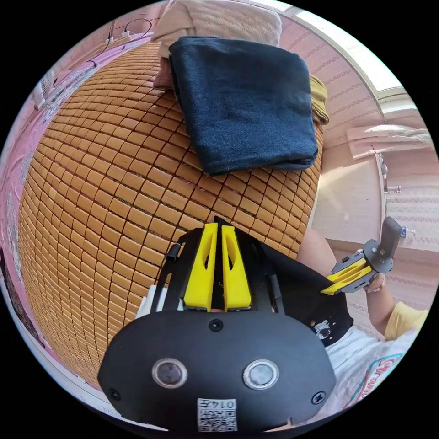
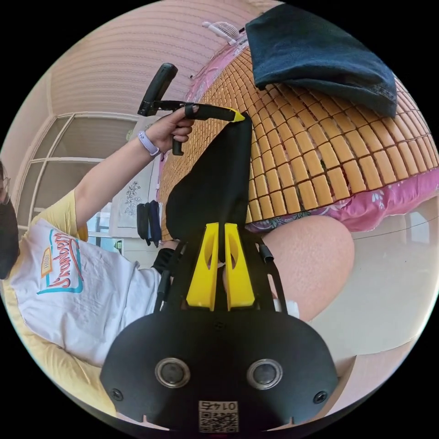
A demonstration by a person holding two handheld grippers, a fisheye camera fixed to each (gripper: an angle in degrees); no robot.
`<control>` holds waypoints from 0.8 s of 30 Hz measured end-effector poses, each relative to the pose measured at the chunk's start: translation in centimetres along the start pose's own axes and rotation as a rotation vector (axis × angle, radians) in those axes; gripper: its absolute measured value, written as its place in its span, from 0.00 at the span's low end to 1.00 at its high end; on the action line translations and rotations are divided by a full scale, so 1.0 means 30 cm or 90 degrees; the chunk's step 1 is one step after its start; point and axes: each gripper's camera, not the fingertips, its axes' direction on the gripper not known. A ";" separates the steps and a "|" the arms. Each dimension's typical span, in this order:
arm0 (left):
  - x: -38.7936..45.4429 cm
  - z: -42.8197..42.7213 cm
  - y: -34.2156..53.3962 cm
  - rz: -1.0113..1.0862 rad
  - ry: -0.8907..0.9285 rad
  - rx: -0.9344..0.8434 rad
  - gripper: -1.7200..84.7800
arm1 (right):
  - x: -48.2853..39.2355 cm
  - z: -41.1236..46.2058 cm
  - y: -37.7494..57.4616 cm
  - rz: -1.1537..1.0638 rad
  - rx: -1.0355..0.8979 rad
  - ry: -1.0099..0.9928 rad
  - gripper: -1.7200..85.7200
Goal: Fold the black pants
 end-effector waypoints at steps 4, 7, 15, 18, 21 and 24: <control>0.022 -0.148 0.018 -0.017 0.037 0.087 0.01 | -0.082 -0.081 0.049 -0.056 0.035 0.024 0.03; 0.030 -0.343 0.090 -0.007 0.083 0.189 0.01 | -0.153 -0.168 0.098 -0.093 0.081 0.024 0.03; -0.082 -0.790 0.769 -0.119 -0.035 0.347 0.01 | -0.468 -0.109 0.139 -0.293 0.051 -0.023 0.05; -0.191 -0.775 1.089 -0.298 -0.121 0.351 0.01 | -0.603 0.176 0.067 -0.360 -0.020 -0.111 0.06; -0.310 -0.637 1.362 -0.505 -0.148 0.253 0.01 | -0.660 0.543 0.026 -0.379 -0.149 -0.087 0.09; -0.313 -0.574 1.565 -0.575 -0.043 0.285 0.01 | -0.627 0.740 0.034 -0.343 -0.236 -0.012 0.10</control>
